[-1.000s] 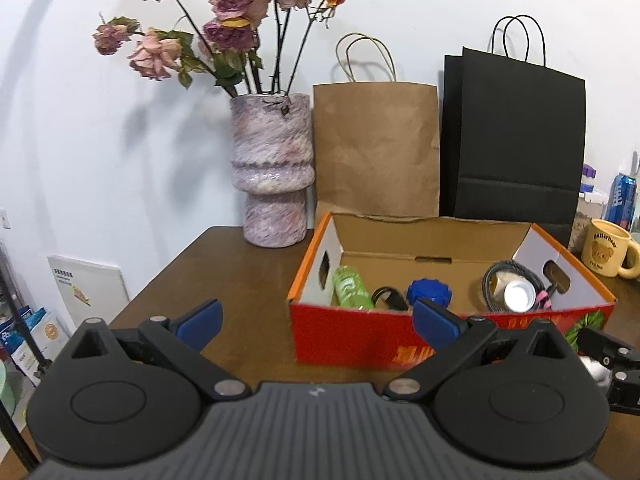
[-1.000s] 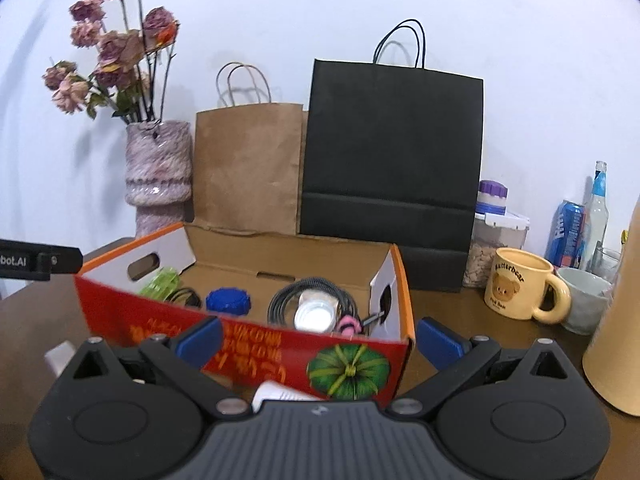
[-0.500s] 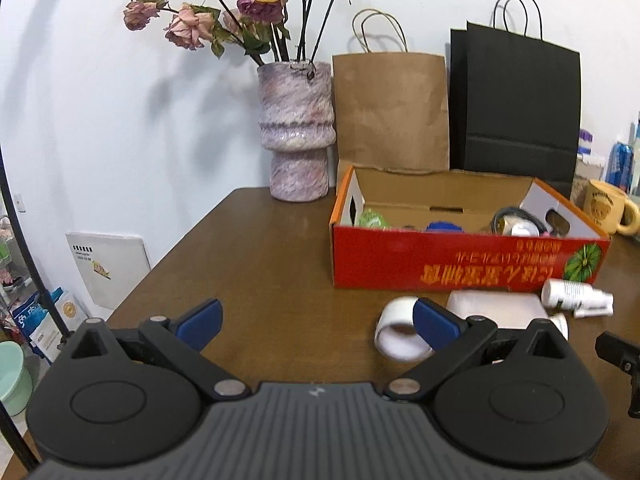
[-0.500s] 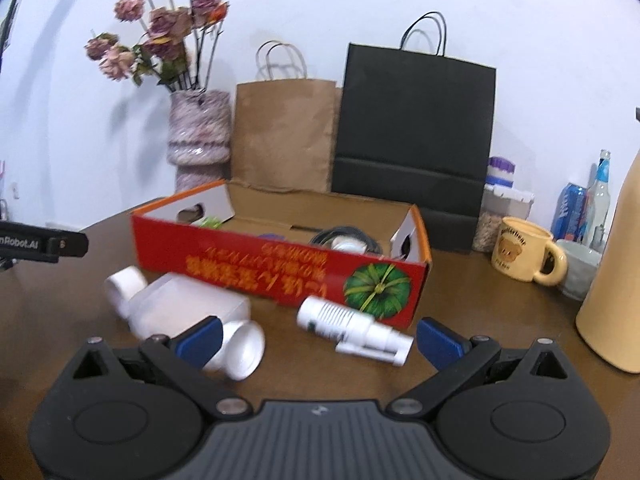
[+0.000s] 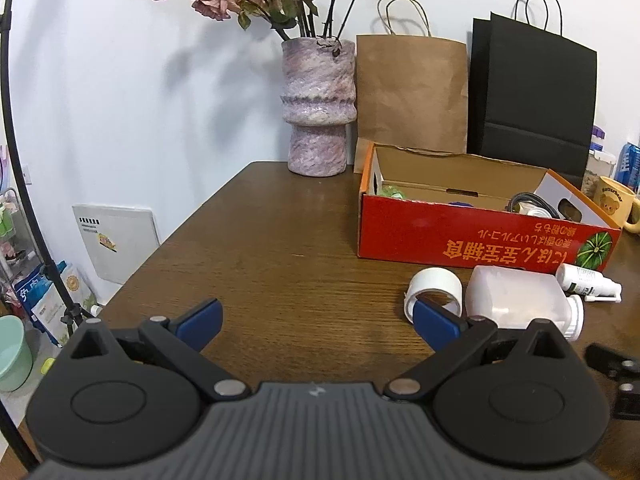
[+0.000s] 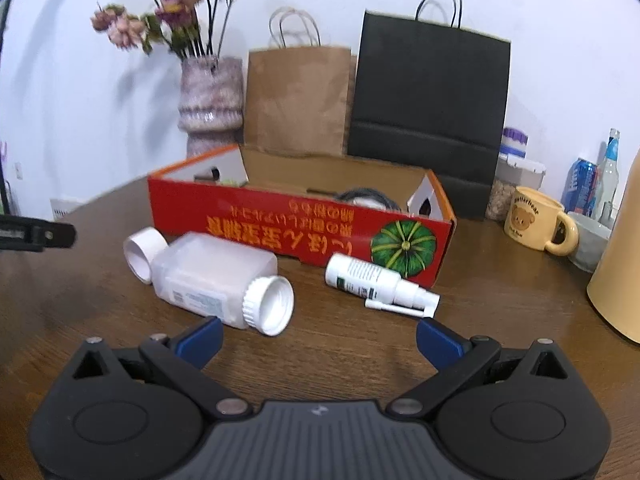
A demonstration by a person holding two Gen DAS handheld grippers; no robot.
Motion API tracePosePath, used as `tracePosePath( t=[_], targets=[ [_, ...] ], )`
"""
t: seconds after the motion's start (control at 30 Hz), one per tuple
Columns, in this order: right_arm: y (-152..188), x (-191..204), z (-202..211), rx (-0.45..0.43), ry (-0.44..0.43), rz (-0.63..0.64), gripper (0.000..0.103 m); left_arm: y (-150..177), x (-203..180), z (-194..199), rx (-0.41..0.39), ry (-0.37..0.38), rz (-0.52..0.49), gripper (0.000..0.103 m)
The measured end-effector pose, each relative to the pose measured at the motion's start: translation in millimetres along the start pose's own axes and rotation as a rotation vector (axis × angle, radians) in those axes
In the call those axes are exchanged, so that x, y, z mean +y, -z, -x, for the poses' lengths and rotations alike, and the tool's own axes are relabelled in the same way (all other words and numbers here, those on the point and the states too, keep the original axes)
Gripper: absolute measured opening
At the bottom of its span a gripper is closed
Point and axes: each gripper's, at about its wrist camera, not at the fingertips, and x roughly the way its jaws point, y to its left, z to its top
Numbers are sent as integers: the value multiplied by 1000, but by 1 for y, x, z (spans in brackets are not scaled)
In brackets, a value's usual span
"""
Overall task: Organize rigid objects
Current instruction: 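Move both grippers back to the items beside the box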
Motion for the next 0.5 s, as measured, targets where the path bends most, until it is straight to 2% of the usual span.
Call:
tracePosePath(
  t=[0.17, 0.23, 0.4, 0.43, 0.47, 0.5],
  targets=[
    [-8, 5, -28, 61, -19, 75, 97, 1, 0, -2, 12, -5, -2, 103],
    [-12, 3, -38, 73, -37, 77, 91, 1, 0, -3, 17, -5, 0, 103],
    [-19, -3, -47, 50, -159, 80, 71, 1, 0, -6, 28, -4, -3, 103],
    [-19, -3, -49, 50, -175, 83, 60, 1, 0, -7, 30, -4, -3, 103],
    [-20, -3, -51, 60, -183, 81, 42, 2, 0, -7, 32, -4, -4, 103],
    [-20, -4, -54, 73, -187, 78, 32, 2, 0, -7, 34, -3, -3, 103]
  ],
)
